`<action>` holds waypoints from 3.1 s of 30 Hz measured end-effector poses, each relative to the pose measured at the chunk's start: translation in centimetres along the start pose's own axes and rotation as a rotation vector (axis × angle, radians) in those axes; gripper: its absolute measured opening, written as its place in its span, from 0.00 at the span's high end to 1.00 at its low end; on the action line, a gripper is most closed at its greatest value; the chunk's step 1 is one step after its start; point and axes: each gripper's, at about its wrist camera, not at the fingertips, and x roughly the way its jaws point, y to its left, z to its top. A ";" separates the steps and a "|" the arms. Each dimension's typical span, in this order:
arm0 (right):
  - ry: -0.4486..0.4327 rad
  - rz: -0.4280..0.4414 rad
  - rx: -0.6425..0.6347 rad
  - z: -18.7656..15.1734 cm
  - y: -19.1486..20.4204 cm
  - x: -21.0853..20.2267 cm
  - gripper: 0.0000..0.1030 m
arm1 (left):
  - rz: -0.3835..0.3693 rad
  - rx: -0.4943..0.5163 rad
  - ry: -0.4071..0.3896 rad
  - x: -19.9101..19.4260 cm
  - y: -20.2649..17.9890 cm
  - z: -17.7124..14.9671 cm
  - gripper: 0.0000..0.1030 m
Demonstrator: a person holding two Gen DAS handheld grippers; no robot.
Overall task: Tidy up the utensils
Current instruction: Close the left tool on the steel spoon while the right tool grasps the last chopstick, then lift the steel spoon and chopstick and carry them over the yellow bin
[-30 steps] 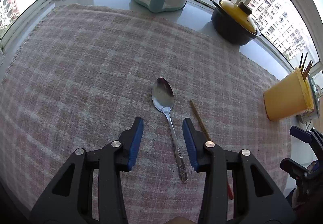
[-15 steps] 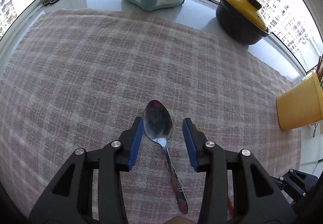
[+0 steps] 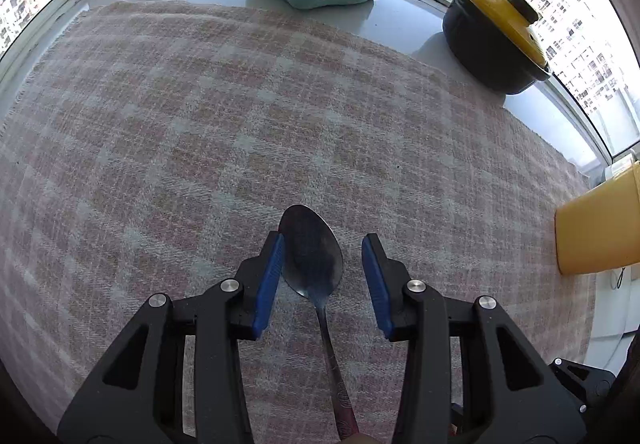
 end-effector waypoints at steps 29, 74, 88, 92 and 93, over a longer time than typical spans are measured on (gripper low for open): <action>0.030 -0.077 -0.067 2.0 2.1 2.5 0.87 | 0.067 0.166 -0.020 0.3 -1.5 -1.3 0.66; -0.255 -0.055 0.074 -0.6 -4.1 -8.7 0.96 | -0.145 0.136 -0.233 -12.7 -4.6 -4.4 0.67; -0.396 -0.095 0.136 -2.1 -8.5 -14.5 0.96 | -0.238 0.201 -0.319 -17.4 -10.5 -3.7 0.67; -0.438 -0.113 0.144 -2.4 -9.7 -16.1 0.96 | -0.267 0.222 -0.335 -18.5 -12.4 -3.4 0.67; -0.447 -0.117 0.146 -2.4 -10.0 -16.5 0.96 | -0.273 0.227 -0.339 -18.7 -12.9 -3.3 0.67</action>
